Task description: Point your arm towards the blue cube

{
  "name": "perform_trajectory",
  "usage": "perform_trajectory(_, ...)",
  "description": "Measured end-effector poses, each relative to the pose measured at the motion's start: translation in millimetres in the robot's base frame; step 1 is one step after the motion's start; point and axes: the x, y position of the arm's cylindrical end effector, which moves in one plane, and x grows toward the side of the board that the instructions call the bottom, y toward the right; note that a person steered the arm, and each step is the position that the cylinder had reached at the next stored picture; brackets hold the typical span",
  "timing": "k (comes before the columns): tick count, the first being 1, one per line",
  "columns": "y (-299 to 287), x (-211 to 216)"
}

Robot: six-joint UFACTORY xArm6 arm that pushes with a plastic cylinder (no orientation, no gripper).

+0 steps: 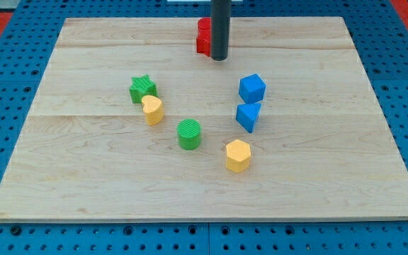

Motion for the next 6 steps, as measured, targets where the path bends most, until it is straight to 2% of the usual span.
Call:
perform_trajectory(1,-33.7,-9.2)
perform_trajectory(2,-33.9,-6.9)
perform_trajectory(4,97.7,55.3)
perform_trajectory(5,125.0,94.3)
perform_trajectory(6,92.7,112.4)
